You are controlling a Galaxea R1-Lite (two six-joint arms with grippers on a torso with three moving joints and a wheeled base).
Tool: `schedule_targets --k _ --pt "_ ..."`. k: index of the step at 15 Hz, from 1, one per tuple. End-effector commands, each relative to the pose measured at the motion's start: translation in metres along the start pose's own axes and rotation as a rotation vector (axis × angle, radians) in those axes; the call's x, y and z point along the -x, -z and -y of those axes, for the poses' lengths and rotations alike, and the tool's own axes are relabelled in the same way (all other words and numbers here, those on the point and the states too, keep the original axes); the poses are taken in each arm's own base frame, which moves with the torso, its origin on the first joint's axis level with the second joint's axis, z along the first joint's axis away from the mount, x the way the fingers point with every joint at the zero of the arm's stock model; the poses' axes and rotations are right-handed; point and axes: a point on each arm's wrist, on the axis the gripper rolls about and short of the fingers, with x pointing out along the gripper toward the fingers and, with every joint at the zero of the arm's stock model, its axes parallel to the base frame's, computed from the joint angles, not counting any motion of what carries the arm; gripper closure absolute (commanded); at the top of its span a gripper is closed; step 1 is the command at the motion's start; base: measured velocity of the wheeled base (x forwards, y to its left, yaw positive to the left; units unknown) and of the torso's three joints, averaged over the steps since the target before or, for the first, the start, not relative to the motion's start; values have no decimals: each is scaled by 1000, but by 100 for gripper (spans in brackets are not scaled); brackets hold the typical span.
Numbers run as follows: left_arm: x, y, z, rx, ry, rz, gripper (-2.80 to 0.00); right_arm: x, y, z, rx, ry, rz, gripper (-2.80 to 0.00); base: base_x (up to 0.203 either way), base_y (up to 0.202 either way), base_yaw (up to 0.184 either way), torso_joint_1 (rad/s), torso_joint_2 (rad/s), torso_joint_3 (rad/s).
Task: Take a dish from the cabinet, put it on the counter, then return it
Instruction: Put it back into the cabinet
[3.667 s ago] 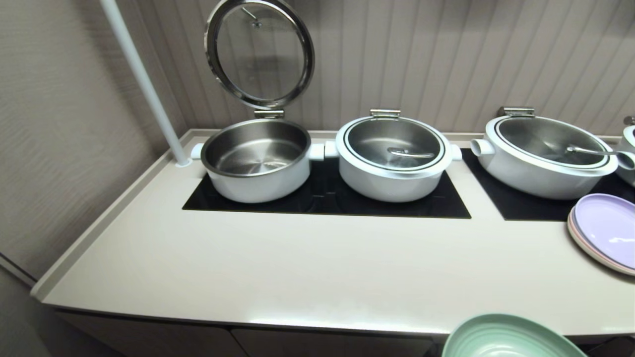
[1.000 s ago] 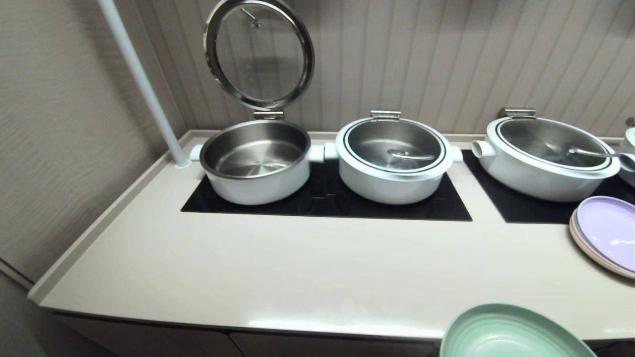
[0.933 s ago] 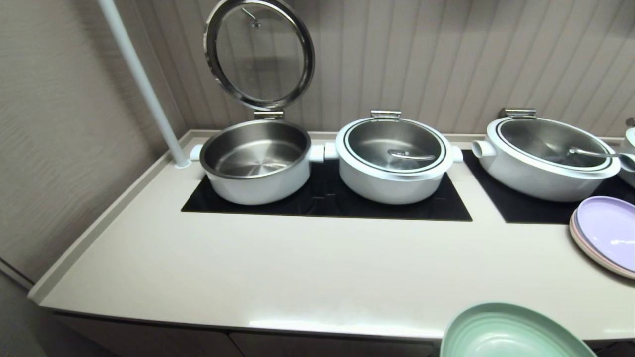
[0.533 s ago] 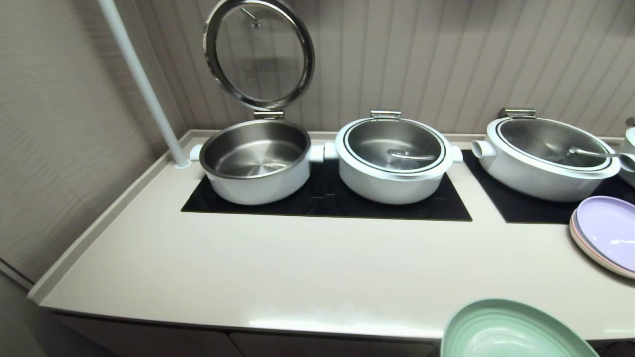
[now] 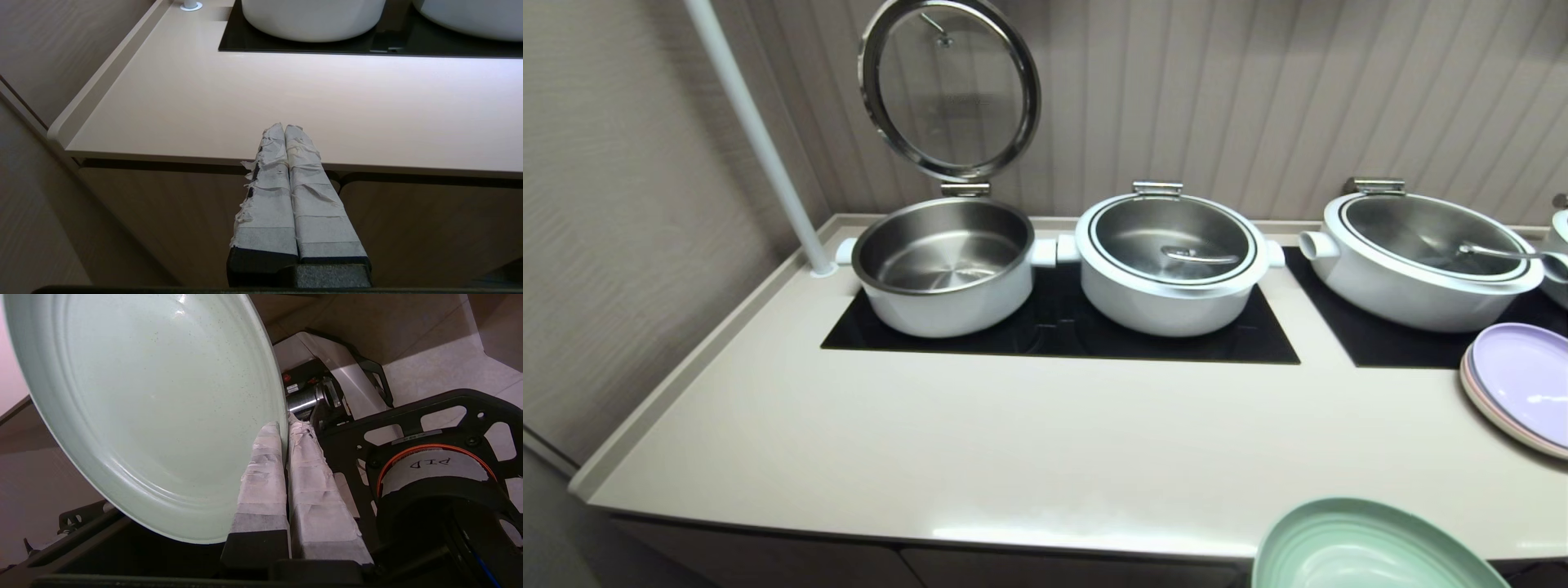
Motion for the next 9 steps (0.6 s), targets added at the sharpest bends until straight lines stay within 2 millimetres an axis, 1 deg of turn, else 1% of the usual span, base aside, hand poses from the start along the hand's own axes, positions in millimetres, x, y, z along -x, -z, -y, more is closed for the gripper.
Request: schedule_targets --k 1,7,9 --pt "0 0 0 1 -1 0 0 1 0 0 -15 2 0 0 0 0 0 0 0 0" --pt "0 0 0 0 -1 0 0 4 -1 -1 -19 -11 8 0 0 0 0 0 0 0" --pt "0 0 0 0 -1 0 0 4 -1 -2 -18 -12 7 0 0 0 0 -58 81 62"
